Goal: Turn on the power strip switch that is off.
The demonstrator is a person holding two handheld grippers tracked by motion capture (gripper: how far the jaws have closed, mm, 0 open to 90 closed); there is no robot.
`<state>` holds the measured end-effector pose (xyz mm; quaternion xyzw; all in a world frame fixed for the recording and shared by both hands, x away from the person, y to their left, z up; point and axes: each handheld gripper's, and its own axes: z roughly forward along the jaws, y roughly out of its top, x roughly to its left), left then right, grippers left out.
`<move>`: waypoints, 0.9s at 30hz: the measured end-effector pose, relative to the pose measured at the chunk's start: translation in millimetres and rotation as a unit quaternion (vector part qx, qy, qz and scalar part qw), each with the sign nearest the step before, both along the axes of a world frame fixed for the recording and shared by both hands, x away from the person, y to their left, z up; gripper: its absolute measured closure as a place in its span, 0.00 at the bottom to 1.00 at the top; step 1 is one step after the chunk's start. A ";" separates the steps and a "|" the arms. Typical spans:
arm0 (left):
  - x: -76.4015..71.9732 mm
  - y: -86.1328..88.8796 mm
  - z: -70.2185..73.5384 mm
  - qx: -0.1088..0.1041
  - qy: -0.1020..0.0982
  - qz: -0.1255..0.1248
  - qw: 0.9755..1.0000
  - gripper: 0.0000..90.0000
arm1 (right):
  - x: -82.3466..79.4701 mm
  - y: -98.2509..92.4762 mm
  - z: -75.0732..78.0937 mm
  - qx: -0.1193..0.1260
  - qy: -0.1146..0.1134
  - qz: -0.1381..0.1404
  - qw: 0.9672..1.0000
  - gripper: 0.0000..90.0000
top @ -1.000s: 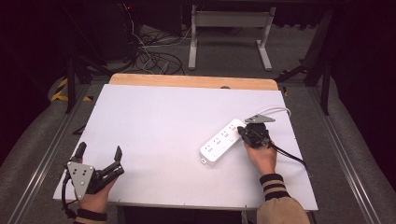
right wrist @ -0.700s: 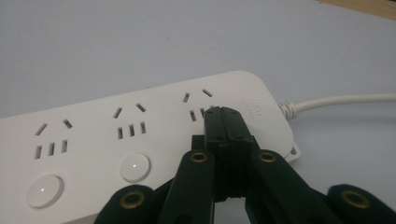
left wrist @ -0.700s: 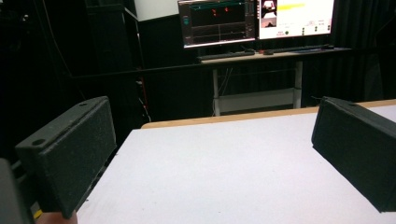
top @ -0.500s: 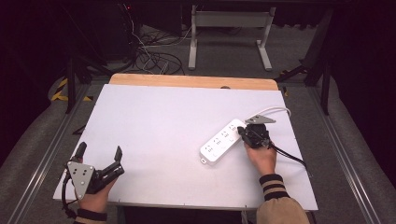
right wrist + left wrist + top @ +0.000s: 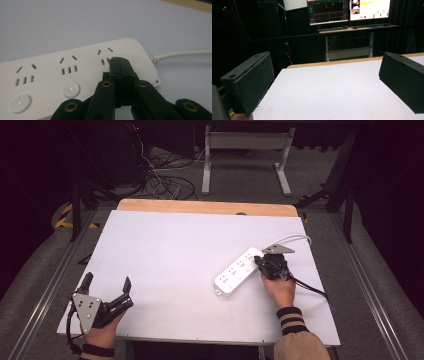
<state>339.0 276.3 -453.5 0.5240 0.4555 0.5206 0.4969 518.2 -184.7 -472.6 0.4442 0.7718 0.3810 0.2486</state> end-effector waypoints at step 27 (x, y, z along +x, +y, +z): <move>0.7 -0.3 -0.7 0.000 0.003 -0.002 1.000 0.00 | 0.6 -0.2 -0.3 0.001 -0.001 0.002 1.000 1.00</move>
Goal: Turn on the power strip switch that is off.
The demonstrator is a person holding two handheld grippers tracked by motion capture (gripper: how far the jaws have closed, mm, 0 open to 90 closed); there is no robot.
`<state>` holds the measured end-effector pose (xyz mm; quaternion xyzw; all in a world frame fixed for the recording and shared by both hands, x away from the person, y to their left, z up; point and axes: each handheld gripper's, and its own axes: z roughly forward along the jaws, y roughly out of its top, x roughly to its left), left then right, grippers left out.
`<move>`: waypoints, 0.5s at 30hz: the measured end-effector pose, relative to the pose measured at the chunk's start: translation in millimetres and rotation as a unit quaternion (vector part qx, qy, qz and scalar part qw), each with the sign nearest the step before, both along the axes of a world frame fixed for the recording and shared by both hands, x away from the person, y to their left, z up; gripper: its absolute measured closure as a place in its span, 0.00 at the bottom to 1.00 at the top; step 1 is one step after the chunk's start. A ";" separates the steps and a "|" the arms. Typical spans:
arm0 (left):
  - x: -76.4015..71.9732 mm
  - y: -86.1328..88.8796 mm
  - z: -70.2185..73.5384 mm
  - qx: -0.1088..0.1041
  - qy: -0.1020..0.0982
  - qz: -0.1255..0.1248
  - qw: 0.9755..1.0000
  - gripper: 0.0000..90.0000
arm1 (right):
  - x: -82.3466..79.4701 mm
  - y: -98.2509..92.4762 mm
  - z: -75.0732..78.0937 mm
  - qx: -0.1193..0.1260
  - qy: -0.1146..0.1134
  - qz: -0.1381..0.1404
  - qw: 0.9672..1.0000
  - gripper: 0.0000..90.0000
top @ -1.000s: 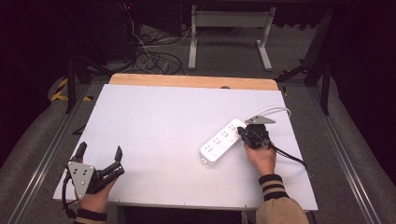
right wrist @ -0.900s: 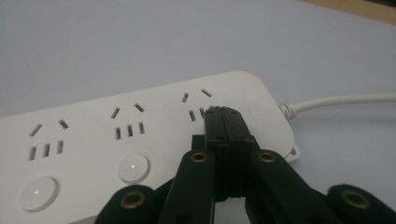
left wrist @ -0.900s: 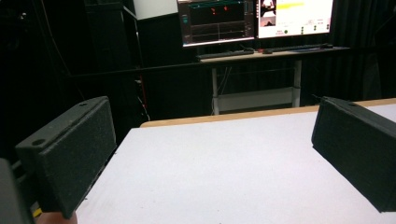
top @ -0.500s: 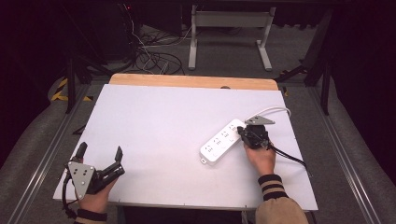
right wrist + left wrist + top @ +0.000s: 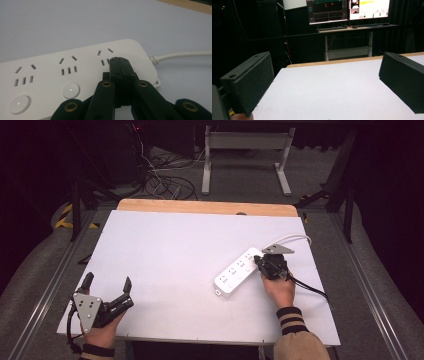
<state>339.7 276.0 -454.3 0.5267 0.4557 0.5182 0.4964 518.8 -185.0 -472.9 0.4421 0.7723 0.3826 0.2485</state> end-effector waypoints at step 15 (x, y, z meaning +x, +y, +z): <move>0.1 -0.2 0.3 0.000 0.001 0.000 1.000 0.00 | -1.8 2.6 -1.3 -0.007 -0.013 -0.003 1.000 1.00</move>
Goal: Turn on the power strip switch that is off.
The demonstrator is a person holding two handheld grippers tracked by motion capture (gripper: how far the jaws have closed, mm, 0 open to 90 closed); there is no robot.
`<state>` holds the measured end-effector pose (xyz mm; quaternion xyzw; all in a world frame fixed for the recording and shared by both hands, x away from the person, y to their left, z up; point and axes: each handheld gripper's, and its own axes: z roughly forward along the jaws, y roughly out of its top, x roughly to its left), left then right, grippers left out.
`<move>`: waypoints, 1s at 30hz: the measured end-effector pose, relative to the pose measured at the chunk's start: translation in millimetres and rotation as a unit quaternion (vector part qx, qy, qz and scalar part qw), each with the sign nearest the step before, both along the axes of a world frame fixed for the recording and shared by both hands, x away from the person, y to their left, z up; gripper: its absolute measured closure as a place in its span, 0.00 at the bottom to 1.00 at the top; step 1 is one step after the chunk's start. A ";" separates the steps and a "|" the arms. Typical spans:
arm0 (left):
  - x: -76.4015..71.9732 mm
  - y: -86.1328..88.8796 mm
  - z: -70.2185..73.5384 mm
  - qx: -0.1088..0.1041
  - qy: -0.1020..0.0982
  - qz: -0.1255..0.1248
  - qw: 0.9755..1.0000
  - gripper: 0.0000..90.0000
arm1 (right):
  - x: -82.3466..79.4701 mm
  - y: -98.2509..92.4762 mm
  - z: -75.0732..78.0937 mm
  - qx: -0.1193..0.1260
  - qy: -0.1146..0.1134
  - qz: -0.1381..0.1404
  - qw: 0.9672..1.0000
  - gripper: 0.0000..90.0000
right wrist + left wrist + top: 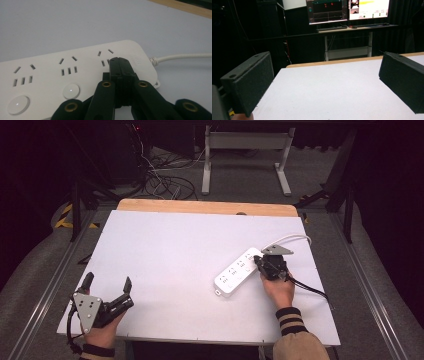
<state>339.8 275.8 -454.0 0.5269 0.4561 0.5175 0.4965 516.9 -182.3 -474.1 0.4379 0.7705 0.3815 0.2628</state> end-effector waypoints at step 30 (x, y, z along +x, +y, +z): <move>2.9 -1.3 -0.3 -0.001 0.003 -0.004 1.000 0.00 | -55.3 -64.9 42.8 0.103 -0.131 -0.021 0.986 1.00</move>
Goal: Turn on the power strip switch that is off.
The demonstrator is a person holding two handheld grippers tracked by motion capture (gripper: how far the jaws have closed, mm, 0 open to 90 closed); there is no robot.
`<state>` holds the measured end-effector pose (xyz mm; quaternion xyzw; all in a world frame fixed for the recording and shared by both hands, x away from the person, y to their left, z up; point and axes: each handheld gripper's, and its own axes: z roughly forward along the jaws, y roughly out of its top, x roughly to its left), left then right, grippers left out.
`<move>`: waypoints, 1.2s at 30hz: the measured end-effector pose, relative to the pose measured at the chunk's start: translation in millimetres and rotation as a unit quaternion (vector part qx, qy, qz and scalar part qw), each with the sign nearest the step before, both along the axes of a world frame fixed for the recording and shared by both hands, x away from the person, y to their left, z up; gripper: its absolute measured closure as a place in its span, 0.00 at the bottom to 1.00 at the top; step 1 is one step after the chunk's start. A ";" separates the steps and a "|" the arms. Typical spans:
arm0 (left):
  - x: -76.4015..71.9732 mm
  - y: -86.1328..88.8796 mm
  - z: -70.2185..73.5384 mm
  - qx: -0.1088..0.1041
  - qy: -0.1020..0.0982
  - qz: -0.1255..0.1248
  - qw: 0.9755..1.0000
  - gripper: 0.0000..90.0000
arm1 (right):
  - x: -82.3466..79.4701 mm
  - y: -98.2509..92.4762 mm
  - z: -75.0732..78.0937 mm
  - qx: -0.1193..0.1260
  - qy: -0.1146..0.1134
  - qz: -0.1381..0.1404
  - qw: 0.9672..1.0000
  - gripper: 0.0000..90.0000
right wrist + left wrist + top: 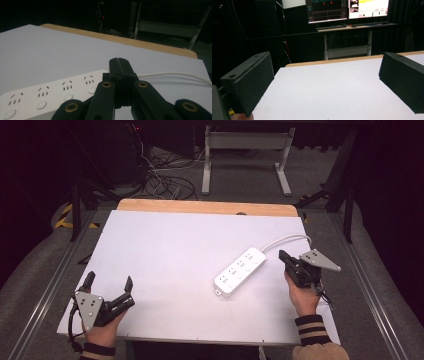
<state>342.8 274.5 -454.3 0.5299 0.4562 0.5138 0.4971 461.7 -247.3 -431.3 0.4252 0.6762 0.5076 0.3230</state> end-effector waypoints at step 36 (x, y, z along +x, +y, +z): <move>1.7 -1.8 0.7 0.001 -0.003 -0.001 1.000 0.00 | -63.3 -8.1 -12.6 0.059 -0.214 -0.074 0.972 0.14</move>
